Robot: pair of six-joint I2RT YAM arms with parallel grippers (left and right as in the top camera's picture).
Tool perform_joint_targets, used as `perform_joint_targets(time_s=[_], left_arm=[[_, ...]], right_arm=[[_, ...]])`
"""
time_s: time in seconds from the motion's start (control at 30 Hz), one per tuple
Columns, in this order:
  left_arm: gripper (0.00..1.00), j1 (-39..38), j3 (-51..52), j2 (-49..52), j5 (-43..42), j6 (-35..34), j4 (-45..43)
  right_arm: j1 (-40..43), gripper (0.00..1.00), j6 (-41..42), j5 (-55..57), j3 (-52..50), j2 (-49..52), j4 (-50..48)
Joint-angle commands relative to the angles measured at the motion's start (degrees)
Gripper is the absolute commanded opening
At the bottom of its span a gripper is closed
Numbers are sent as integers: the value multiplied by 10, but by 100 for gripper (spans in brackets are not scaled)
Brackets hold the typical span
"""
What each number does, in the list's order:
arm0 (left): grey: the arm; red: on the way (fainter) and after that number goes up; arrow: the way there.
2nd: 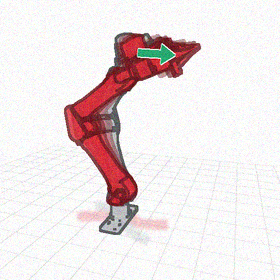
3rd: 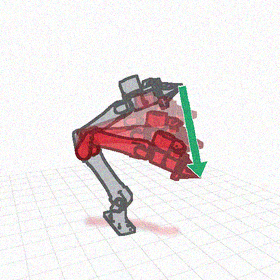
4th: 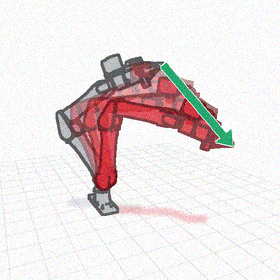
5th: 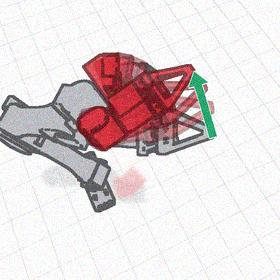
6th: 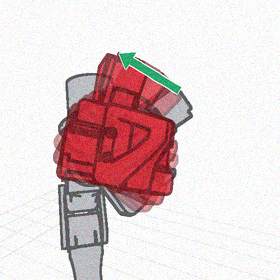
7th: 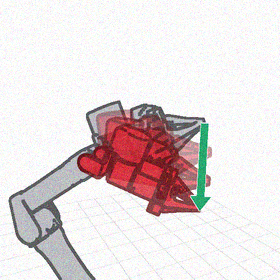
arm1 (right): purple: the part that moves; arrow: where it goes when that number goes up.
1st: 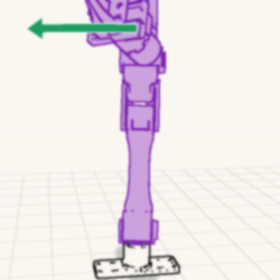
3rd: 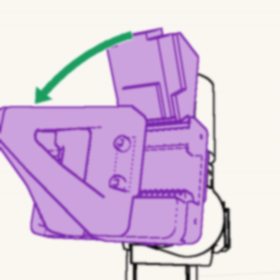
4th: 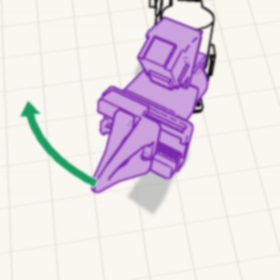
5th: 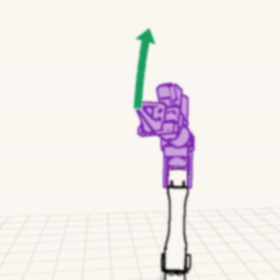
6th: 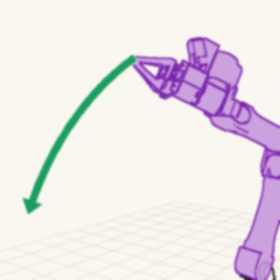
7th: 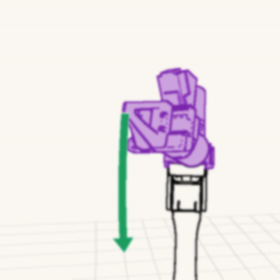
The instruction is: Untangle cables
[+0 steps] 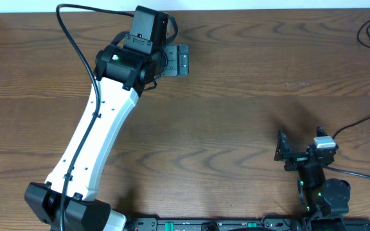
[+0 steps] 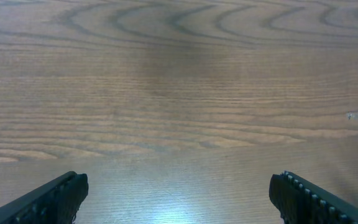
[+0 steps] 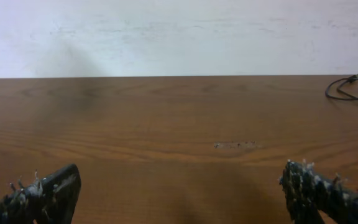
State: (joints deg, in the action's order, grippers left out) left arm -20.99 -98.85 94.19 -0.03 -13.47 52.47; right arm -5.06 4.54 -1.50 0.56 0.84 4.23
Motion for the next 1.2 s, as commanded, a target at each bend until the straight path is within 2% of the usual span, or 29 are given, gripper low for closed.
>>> perform_joint_targets(time_s=[0.0,0.27,0.4,0.6,0.67,0.73,0.9,1.03,1.17], left_arm=[[99,2,3,0,5,3,0],[98,2,3,0,9,4,3],[98,2,3,0,57,4,15],[98,37,31,-39,54,4,-11],[98,56,79,-78,36,4,-64],[98,87,158,-137,1,4,-152],[98,158,341,-271,-64,11,-302],[98,193,486,-394,-75,50,-383],[98,197,632,-527,-75,123,-465]], right_arm=[[-3,99,8,-3,-2,-5,0],[-3,99,8,-4,-2,-5,0],[-3,99,8,-3,-2,-5,0],[-3,99,8,-4,-2,-5,0],[-3,99,8,-4,-2,-5,0],[-3,99,8,-4,-2,-5,0],[-3,99,8,-3,-2,-5,0],[-3,99,8,-4,-2,-5,0],[-3,99,8,-4,-2,-5,0]])
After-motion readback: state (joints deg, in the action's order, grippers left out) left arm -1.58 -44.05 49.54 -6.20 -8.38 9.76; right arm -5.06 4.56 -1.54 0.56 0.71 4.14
